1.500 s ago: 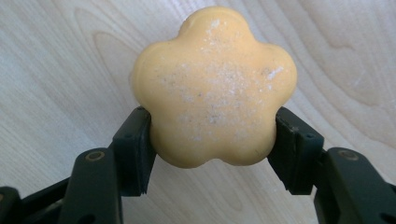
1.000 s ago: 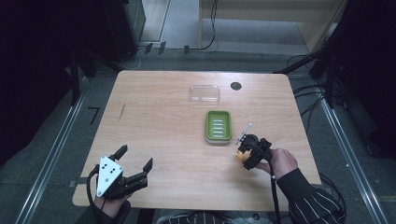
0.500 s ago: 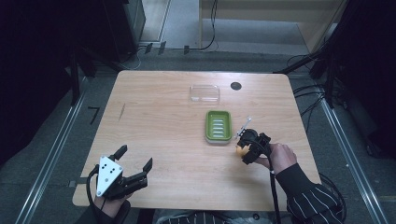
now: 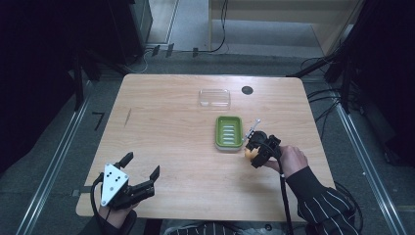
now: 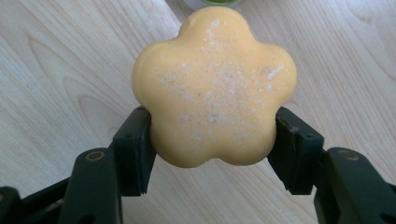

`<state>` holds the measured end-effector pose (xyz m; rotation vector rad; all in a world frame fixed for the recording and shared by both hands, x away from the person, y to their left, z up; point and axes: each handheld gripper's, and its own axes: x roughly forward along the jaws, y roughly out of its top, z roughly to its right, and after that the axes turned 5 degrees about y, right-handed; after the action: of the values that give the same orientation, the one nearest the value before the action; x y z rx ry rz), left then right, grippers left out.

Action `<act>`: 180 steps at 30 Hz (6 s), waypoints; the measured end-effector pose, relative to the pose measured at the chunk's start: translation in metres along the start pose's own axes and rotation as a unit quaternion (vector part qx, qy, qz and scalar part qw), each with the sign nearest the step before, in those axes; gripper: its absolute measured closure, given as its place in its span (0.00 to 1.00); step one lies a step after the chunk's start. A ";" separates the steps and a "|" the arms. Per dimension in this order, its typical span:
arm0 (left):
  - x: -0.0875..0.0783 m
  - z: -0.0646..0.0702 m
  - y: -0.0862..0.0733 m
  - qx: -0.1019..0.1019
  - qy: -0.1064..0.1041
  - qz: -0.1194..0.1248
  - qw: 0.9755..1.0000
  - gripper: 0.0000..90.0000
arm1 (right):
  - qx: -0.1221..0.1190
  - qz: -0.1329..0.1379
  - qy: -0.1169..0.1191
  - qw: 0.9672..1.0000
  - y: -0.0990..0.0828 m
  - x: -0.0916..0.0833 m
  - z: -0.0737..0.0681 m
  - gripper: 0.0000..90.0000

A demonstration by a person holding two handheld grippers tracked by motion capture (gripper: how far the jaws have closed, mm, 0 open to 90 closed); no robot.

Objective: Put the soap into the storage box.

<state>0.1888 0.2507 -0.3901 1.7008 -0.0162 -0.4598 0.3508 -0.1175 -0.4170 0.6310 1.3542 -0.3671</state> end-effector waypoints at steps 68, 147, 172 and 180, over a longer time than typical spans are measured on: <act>0.000 0.000 0.000 -0.001 -0.001 0.000 1.000 0.15 | -0.023 0.038 -0.015 0.999 0.060 -0.007 0.017 0.44; 0.000 -0.001 -0.001 -0.003 0.002 0.000 1.000 0.15 | -0.039 0.011 0.006 0.999 0.111 0.046 0.027 0.44; 0.000 -0.001 -0.001 -0.002 0.003 0.000 1.000 0.15 | -0.059 0.004 -0.020 0.998 0.111 0.055 0.024 0.40; -0.002 -0.001 -0.001 -0.005 0.005 0.001 1.000 0.15 | -0.052 0.008 -0.020 0.998 0.111 0.048 0.023 0.31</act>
<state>0.1876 0.2526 -0.3904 1.6928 -0.0085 -0.4503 0.4438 -0.0397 -0.4388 0.5442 1.3212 -0.2932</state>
